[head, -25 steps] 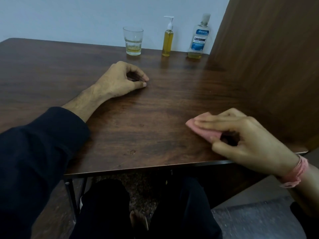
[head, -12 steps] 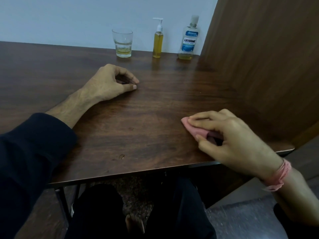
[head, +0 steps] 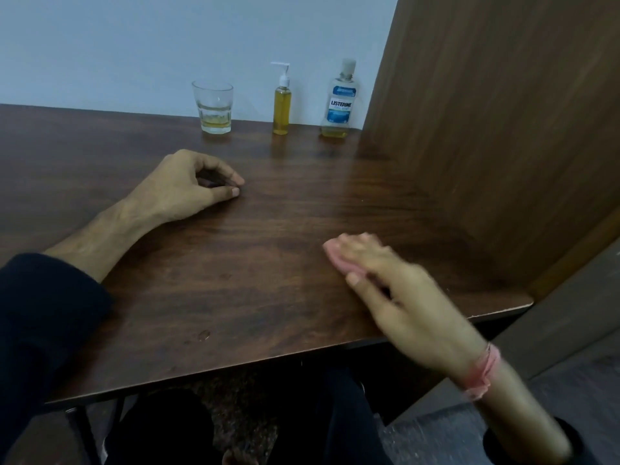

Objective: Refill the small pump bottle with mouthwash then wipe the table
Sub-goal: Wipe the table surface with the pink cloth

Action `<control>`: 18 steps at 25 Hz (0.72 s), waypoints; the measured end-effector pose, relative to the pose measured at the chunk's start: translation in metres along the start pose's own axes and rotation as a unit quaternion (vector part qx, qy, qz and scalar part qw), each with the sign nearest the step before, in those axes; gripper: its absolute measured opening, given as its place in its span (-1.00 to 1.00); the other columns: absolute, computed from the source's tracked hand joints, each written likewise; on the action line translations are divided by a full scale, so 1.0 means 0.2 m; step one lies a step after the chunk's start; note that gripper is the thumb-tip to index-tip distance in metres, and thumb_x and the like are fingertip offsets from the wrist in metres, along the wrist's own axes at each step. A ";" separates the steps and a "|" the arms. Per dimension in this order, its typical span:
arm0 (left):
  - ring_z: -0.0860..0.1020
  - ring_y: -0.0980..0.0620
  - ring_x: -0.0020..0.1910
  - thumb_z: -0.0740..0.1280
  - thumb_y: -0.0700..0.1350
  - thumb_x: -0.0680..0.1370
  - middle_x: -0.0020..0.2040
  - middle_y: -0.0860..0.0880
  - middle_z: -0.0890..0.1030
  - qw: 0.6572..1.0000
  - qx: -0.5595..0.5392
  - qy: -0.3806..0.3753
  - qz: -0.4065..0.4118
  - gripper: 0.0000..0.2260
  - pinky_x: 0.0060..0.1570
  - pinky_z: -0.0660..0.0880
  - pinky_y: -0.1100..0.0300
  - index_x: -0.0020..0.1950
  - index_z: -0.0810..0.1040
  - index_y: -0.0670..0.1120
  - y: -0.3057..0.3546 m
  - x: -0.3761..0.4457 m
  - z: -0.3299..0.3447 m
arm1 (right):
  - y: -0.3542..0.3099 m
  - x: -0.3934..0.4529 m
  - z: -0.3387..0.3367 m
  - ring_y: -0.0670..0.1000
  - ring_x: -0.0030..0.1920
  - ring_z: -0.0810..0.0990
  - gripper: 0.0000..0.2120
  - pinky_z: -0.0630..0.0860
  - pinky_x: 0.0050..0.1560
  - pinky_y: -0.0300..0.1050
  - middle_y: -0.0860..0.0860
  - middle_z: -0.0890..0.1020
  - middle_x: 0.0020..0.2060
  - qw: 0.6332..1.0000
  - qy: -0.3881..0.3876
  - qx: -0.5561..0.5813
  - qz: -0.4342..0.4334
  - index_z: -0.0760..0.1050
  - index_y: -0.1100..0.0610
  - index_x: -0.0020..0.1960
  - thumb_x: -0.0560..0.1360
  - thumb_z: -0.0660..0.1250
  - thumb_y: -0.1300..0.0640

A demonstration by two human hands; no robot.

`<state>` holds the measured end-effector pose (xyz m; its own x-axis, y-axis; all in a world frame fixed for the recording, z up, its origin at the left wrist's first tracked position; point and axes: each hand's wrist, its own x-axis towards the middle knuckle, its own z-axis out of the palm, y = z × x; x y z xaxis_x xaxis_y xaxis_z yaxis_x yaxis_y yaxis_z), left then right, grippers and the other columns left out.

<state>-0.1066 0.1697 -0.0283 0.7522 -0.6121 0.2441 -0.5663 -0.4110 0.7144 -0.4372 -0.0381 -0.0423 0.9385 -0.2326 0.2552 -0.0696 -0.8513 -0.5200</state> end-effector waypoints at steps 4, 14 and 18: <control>0.73 0.19 0.19 0.63 -0.04 0.61 0.08 0.20 0.81 1.000 -0.003 -0.004 -0.004 -0.91 0.46 0.58 0.05 0.09 0.83 0.13 -0.01 0.00 0.00 | -0.09 0.03 -0.05 -0.32 0.71 0.02 -0.49 -0.07 0.71 -0.31 -0.38 0.22 0.68 0.993 -0.086 -0.073 -0.021 0.24 -0.29 0.70 0.80 0.16 0.05; 0.72 0.21 0.17 0.63 -0.04 0.60 0.07 0.20 0.80 1.000 -0.002 -0.005 -0.002 -0.90 0.43 0.60 0.07 0.09 0.82 0.13 0.00 -0.01 -0.01 | 0.14 0.70 -0.14 0.04 0.74 0.21 -0.51 0.07 0.72 -0.05 -0.12 0.32 0.71 0.989 -0.106 -0.077 0.065 0.34 -0.15 0.68 0.79 0.21 0.14; 0.71 0.27 0.13 0.65 -0.06 0.59 0.03 0.20 0.81 1.000 -0.002 -0.001 0.005 -0.89 0.33 0.60 0.20 0.07 0.83 0.14 0.00 -0.02 0.00 | -0.05 0.50 -0.04 -0.22 0.73 0.08 -0.49 -0.04 0.74 -0.19 -0.27 0.29 0.69 0.973 -0.201 -0.034 -0.111 0.32 -0.15 0.70 0.78 0.26 0.10</control>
<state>-0.1093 0.1716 -0.0283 0.7460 -0.6170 0.2506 -0.5728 -0.4025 0.7141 -0.3455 -0.0578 -0.0047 0.9885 0.1509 0.0086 0.1399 -0.8920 -0.4298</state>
